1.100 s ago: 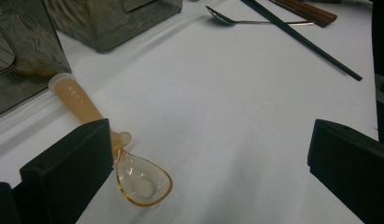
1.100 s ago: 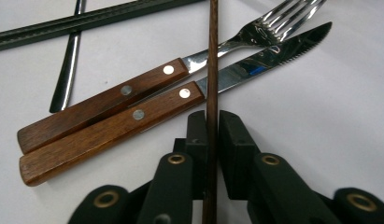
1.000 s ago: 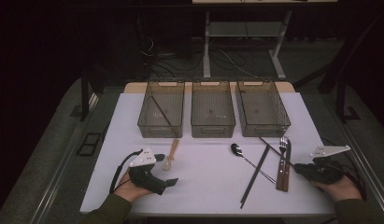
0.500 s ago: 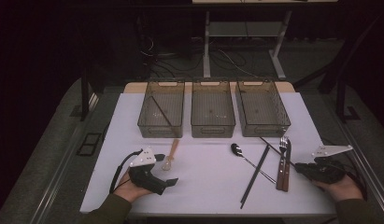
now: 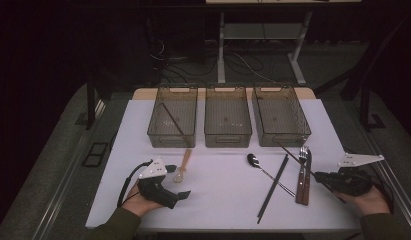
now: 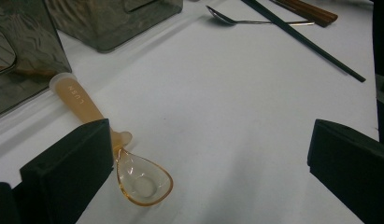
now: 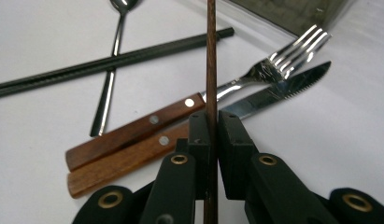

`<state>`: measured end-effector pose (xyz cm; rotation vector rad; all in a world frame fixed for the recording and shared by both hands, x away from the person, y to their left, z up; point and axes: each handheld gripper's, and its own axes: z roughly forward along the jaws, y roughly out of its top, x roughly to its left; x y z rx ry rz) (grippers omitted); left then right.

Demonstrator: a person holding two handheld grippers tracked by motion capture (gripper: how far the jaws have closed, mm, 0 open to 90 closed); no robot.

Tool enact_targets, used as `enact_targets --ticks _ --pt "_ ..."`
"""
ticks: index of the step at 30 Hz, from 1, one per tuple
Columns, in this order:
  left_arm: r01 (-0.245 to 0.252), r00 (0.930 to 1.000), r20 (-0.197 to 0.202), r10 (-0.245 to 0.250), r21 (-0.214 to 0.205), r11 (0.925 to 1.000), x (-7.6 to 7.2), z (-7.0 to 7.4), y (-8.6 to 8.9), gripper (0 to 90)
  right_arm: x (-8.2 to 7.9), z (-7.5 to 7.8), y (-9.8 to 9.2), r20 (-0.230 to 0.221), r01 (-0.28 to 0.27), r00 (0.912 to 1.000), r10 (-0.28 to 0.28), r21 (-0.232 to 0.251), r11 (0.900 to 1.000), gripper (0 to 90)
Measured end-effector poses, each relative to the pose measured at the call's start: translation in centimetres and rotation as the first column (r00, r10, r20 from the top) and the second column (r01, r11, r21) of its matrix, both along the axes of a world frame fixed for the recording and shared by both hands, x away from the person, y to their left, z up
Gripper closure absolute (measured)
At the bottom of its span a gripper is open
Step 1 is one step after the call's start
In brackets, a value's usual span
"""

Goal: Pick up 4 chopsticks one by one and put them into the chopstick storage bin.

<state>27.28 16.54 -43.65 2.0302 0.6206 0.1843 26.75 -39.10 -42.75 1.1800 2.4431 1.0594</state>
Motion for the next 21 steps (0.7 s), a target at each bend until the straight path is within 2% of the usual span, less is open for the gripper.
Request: enact_targets --ticks 5,9,21 --pt "-0.001 1.0000 0.000 0.001 0.001 1.0000 0.0 0.0 0.0 0.0 -0.1 0.4 0.5 0.010 -0.021 0.9997 0.020 0.034 0.9992 83.8" --pt "0.000 1.0000 0.000 0.000 0.001 1.0000 0.0 0.0 0.0 0.0 -0.1 0.7 1.1 0.026 -0.042 0.9988 0.041 0.042 0.9982 83.8" --pt "-0.002 1.0000 0.000 0.002 0.001 1.0000 0.0 0.0 0.0 0.0 0.1 1.2 2.7 0.033 -0.089 0.9957 0.087 0.093 0.9917 83.9"
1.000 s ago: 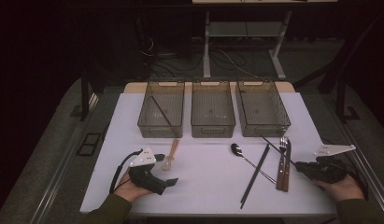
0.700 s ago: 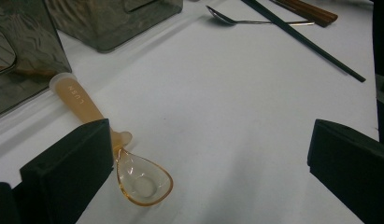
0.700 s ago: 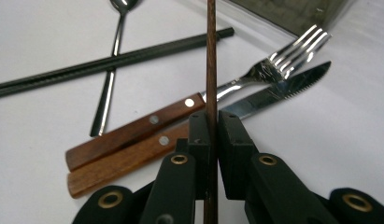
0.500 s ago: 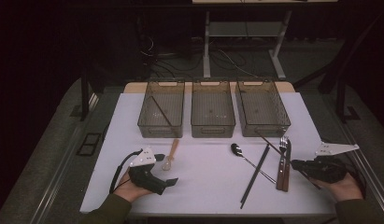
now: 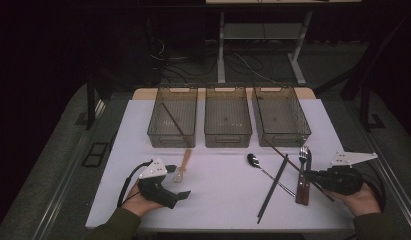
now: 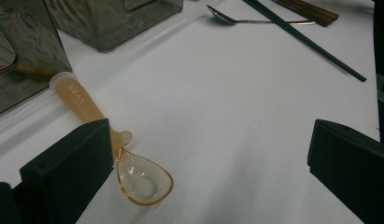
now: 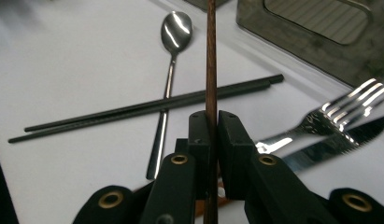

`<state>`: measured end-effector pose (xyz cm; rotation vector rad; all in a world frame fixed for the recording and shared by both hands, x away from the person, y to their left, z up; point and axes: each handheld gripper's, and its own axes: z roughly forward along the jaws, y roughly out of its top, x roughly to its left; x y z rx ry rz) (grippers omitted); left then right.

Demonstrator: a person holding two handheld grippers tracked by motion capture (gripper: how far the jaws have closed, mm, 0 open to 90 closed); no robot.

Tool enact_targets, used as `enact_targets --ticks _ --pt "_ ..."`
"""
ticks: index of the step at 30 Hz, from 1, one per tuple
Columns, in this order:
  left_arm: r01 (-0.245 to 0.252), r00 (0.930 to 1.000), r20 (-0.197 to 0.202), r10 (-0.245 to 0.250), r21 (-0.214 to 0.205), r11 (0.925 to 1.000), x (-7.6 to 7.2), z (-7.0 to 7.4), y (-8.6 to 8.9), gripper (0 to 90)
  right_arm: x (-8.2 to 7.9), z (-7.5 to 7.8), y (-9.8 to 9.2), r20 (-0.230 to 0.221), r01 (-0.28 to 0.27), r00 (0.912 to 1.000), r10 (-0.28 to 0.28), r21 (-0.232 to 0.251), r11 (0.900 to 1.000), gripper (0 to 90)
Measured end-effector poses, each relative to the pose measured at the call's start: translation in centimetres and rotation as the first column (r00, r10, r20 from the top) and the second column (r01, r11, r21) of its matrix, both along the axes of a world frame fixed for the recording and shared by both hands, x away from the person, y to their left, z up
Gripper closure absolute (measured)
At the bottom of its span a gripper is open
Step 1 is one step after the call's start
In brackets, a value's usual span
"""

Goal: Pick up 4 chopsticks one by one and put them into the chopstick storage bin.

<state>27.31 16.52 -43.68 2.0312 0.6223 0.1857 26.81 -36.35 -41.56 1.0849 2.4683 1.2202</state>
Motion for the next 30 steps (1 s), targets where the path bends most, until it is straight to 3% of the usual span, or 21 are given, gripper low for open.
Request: enact_targets --ticks 17,30 --pt "-0.001 1.0000 0.000 0.001 0.002 1.0000 0.0 0.0 0.0 0.0 0.1 0.4 3.1 0.001 -0.056 0.9984 0.056 0.035 0.9978 83.9" --pt "-0.010 1.0000 -0.002 0.010 -0.007 0.9999 0.0 0.0 0.0 0.0 0.8 1.1 5.1 0.008 -0.059 0.9982 0.059 0.059 0.9965 83.9"
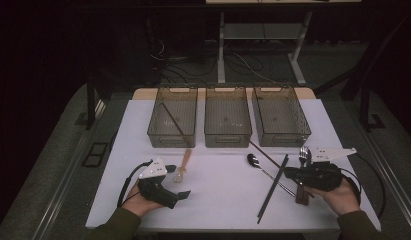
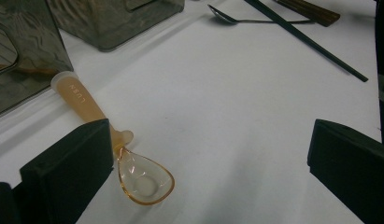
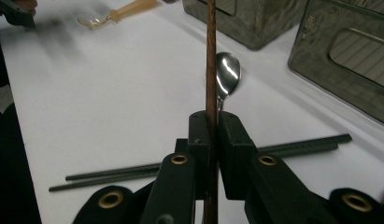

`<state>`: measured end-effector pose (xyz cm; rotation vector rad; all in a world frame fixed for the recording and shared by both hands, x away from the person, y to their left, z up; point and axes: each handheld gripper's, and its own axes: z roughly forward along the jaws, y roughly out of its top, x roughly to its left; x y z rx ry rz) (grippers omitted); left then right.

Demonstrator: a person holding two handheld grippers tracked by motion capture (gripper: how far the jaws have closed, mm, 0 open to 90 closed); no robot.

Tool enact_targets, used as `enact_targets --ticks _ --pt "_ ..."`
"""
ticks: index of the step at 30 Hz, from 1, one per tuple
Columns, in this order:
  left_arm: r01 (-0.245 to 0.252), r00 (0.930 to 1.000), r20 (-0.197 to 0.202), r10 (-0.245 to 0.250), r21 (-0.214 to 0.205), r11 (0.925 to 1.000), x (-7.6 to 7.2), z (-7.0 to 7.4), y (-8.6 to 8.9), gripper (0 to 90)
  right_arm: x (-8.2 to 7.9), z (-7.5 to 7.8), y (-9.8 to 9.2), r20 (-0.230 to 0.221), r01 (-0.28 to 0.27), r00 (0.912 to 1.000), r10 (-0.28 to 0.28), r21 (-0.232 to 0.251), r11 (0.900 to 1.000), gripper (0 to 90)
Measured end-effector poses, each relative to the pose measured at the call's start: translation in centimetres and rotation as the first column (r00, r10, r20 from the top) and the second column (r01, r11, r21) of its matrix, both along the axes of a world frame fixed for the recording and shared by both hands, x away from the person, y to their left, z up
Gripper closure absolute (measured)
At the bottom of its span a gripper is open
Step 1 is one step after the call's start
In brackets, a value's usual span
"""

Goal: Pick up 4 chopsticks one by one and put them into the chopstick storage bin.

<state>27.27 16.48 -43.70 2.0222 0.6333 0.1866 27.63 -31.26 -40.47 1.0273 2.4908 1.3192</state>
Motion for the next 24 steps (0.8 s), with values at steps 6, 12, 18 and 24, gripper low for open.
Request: enact_targets --ticks 6,12,18,24 --pt "0.000 1.0000 0.000 0.000 0.002 1.0000 0.0 0.0 0.1 0.0 0.6 0.3 1.5 -0.003 0.007 1.0000 -0.007 -0.001 1.0000 83.9" --pt "0.003 1.0000 0.000 -0.003 0.001 1.0000 0.0 0.0 0.1 0.0 1.4 0.7 2.9 -0.005 0.012 0.9999 -0.011 0.015 0.9998 83.9" --pt "0.003 1.0000 0.000 -0.003 -0.001 1.0000 0.0 0.0 0.1 0.0 2.2 1.2 4.3 0.013 0.015 0.9998 -0.015 0.031 0.9994 83.9" --pt "0.006 1.0000 -0.001 -0.006 -0.001 1.0000 0.0 0.0 0.1 0.0 3.1 1.6 5.6 0.021 0.027 0.9994 -0.028 0.039 0.9989 83.9"
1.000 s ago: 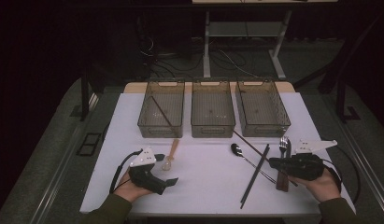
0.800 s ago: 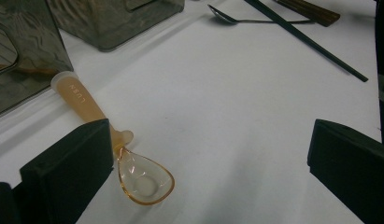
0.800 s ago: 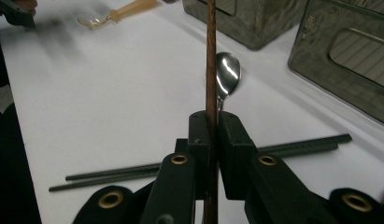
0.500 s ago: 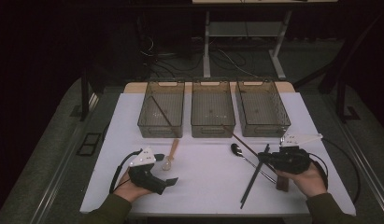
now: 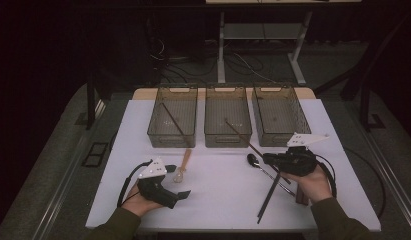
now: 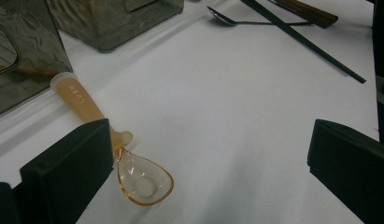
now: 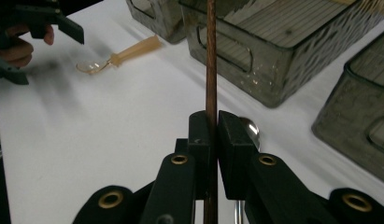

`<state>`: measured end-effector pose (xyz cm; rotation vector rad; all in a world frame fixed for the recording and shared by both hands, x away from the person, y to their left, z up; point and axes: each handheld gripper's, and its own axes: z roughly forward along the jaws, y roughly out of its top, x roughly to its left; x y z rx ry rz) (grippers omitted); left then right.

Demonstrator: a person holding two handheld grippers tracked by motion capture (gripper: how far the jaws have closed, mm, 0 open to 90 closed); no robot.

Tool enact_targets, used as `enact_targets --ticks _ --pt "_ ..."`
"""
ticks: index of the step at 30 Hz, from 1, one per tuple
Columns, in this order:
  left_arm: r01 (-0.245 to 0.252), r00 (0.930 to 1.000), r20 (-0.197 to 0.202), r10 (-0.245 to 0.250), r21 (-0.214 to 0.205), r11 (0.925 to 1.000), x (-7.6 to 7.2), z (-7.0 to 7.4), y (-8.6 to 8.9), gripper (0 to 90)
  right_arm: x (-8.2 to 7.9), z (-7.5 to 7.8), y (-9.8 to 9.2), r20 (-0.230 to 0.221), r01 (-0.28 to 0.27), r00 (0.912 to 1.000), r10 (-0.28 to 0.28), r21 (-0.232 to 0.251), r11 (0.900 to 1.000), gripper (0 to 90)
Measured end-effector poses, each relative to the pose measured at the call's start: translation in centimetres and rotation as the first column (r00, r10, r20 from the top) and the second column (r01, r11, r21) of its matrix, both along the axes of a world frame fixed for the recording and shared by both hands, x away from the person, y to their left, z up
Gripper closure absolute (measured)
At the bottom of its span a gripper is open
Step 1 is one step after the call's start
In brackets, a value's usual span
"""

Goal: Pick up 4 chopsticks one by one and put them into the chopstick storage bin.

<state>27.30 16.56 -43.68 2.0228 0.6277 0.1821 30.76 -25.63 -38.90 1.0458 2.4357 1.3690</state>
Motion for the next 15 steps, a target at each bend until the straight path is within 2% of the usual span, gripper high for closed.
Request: enact_targets --ticks 11,15 --pt "0.000 1.0000 -0.002 0.000 -0.002 1.0000 0.0 0.0 0.0 0.0 1.6 0.4 2.3 0.015 0.016 0.9998 -0.016 0.020 0.9997 83.9" --pt "0.003 1.0000 0.002 -0.003 -0.002 1.0000 0.1 0.0 0.0 0.0 2.0 0.7 3.1 0.015 0.039 0.9991 -0.039 0.018 0.9991 83.9"
